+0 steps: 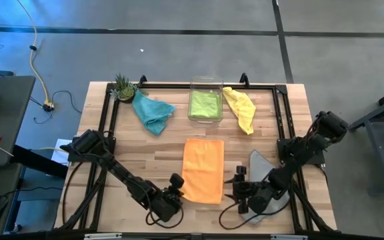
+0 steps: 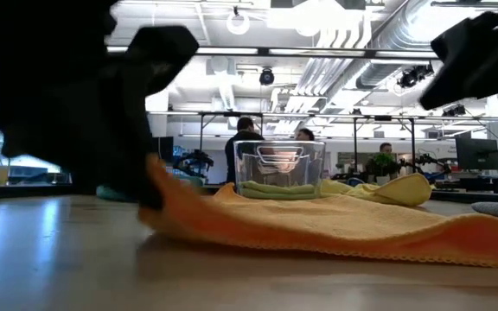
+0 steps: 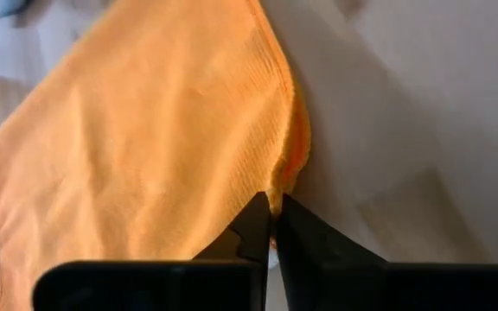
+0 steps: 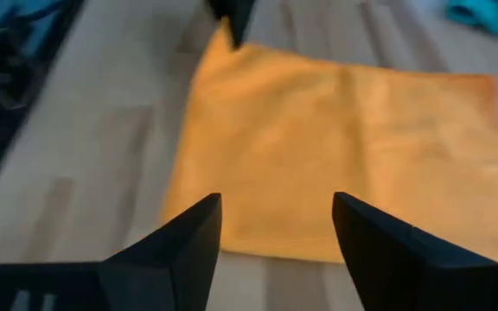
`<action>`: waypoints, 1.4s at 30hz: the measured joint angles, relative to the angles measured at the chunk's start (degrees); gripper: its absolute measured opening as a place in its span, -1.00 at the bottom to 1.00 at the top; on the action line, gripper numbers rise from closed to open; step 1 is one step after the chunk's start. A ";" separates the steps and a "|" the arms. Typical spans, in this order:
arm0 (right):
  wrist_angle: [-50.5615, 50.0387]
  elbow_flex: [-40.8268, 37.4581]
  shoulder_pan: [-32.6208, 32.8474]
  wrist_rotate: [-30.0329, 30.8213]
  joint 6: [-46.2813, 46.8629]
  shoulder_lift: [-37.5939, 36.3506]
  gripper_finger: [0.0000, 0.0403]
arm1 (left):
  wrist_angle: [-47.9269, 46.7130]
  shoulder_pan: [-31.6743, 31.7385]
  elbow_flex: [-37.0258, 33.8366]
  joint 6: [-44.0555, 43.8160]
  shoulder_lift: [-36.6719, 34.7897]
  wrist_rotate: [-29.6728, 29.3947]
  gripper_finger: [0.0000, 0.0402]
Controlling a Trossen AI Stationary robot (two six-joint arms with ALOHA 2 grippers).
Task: Fold microfiber towels
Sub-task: Fold the orange microfiber cloth
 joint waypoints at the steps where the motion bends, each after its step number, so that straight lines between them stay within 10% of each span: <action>1: 0.62 0.00 0.35 -0.85 0.30 0.40 0.10 | 0.11 0.00 0.01 -1.33 -0.55 -0.10 -0.97; 14: 9.52 3.09 4.52 0.29 -7.48 15.27 0.34 | -0.71 0.17 0.04 -15.31 -2.71 4.13 -0.99; 26: -12.62 21.45 6.46 8.39 -14.27 28.41 -0.12 | -0.72 0.17 0.04 -17.96 -2.71 4.38 -1.00; 42: -16.05 22.55 6.24 7.23 -10.10 29.07 -0.79 | -0.84 0.15 0.06 -19.83 -2.71 4.42 -1.00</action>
